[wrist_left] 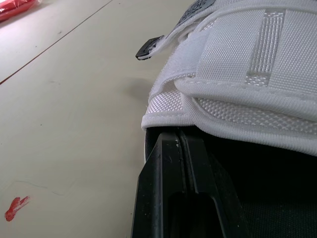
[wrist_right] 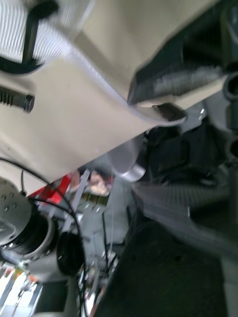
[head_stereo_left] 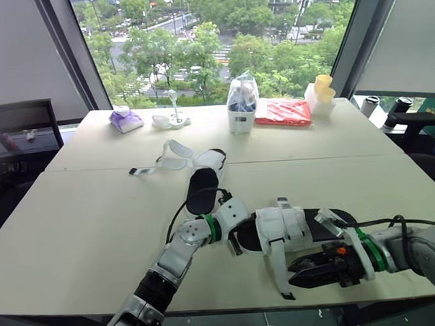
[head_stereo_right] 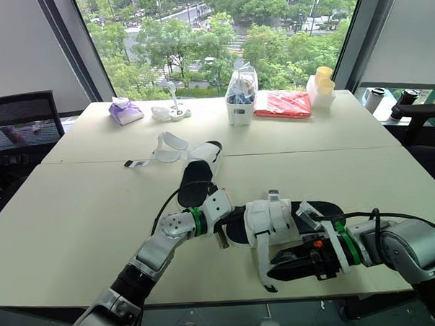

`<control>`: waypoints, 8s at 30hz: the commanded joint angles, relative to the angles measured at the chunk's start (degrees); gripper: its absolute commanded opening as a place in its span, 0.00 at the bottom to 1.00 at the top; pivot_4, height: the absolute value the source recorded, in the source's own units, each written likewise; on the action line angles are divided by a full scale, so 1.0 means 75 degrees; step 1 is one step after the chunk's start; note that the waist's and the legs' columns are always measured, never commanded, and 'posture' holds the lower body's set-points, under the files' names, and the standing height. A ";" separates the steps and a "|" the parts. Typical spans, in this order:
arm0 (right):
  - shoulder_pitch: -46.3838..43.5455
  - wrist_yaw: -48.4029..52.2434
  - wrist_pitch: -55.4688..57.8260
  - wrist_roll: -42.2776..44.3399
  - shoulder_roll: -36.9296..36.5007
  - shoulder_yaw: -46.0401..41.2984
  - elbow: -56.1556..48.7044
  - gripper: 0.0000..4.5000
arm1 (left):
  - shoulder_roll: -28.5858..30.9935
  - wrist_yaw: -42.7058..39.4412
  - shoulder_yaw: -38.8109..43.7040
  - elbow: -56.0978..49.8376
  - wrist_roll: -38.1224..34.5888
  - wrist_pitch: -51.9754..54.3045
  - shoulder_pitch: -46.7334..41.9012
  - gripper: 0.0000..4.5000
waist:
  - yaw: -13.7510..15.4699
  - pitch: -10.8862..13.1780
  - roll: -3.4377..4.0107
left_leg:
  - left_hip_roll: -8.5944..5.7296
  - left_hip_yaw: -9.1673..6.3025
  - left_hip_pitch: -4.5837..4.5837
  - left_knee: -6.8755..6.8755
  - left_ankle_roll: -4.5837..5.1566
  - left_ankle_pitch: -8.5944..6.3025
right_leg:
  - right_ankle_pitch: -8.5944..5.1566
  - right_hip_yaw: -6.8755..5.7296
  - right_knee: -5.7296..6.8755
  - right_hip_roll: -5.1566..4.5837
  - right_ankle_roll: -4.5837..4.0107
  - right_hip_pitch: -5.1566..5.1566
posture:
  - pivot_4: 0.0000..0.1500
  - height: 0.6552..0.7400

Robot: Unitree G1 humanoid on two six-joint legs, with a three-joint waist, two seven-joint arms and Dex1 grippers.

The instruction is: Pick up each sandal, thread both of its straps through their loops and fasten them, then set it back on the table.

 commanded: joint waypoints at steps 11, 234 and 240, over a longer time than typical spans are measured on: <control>-0.0529 -0.0091 0.0238 0.0571 0.0046 -0.0608 -0.0017 0.01 | 0.0148 -0.0093 -0.0222 0.0410 0.0223 0.0303 0.0341 0.00 | -0.0010 -0.0001 0.0001 | 0.0000 -0.0001 0.0003 0.0003 0.0000 0.0000 | 0.0000 0.0000 0.0002 0.0001 0.0000 0.0003 | 1.00 1.00; -0.3753 -0.0885 -0.2006 -0.3633 0.2330 0.0426 0.2065 0.02 | -0.0268 -0.0505 0.0335 0.1414 -0.0560 -0.0363 0.0536 0.00 | -0.0061 -0.0053 -0.0010 | -0.0011 -0.0021 0.0016 0.0020 0.0007 -0.0003 | -0.0005 -0.0002 0.0065 -0.0004 0.0001 -0.0002 | 1.00 1.00; -0.3786 -0.1465 -0.1935 -0.3799 0.2436 0.0392 0.2697 0.02 | -0.0258 -0.0520 0.0314 0.1382 -0.0553 -0.0376 0.0556 0.00 | -0.0086 -0.0054 -0.0009 | -0.0010 -0.0020 0.0016 0.0019 0.0007 -0.0003 | -0.0004 -0.0002 0.0065 -0.0003 -0.0001 -0.0006 | 1.00 1.00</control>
